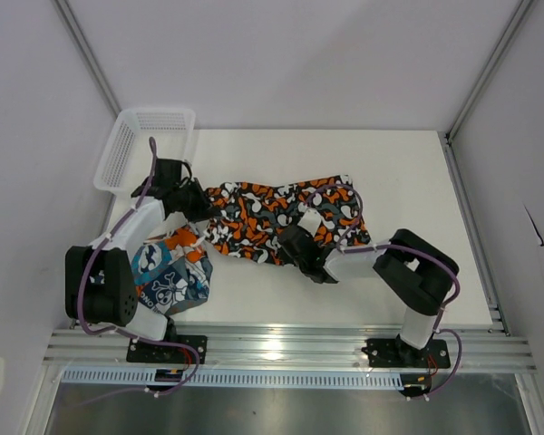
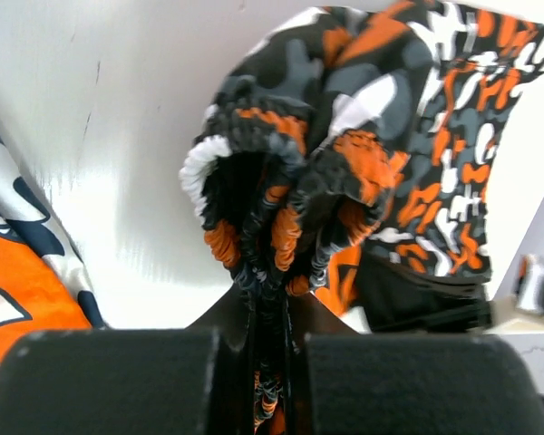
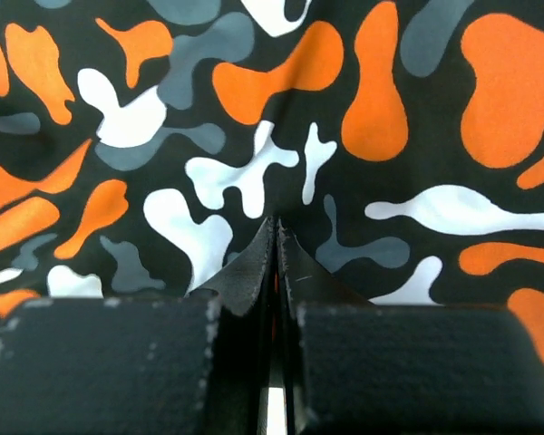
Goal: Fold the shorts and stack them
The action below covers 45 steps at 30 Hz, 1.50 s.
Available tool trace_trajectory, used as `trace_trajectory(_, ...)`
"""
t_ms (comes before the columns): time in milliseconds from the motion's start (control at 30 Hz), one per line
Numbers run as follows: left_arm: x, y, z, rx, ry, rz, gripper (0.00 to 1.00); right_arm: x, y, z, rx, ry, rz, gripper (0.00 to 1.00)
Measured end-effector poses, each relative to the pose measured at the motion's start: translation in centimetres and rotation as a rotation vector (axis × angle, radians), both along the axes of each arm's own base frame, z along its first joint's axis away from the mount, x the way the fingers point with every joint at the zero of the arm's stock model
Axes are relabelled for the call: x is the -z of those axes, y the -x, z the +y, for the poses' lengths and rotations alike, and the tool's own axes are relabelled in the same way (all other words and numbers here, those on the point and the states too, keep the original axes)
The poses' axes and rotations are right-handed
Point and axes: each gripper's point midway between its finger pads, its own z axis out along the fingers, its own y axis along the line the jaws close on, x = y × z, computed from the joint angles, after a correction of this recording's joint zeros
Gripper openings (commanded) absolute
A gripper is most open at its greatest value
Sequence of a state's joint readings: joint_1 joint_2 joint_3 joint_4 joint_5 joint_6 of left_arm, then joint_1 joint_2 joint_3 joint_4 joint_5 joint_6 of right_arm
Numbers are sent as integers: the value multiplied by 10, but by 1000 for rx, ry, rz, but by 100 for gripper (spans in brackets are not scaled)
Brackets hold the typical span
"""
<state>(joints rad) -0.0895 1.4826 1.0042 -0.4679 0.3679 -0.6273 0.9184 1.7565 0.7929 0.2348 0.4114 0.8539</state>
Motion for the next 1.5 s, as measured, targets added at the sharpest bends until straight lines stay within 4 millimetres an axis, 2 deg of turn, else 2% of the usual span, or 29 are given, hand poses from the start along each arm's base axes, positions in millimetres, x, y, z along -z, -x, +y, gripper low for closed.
trace_trajectory(167,-22,-7,1,9,-24,-1,0,0,2,33,-6,28,-53,0)
trace_trajectory(467,-38,2,2,20,-60,43,1,-1,31,93,-162,-1,-112,0)
trace_trajectory(600,-54,6,-8,42,-64,47,2,-2,40,112,-221,-15,-118,0)
trace_trajectory(833,-101,6,-33,82,-63,-10,2,-2,45,130,-288,-43,-109,0)
trace_trajectory(967,-111,12,-43,93,-79,-10,2,-4,45,144,-332,-68,-96,3)
trace_trajectory(1133,-119,18,-52,107,-109,-17,2,-8,45,140,-374,-106,-61,15)
trace_trajectory(1233,-120,19,-53,103,-125,-23,1,-26,44,132,-392,-150,-46,21)
trace_trajectory(1400,-122,20,-52,97,-166,-25,1,-91,34,128,-407,-296,-80,26)
trace_trajectory(1500,-127,19,-53,95,-178,-37,1,-118,28,120,-393,-344,-94,25)
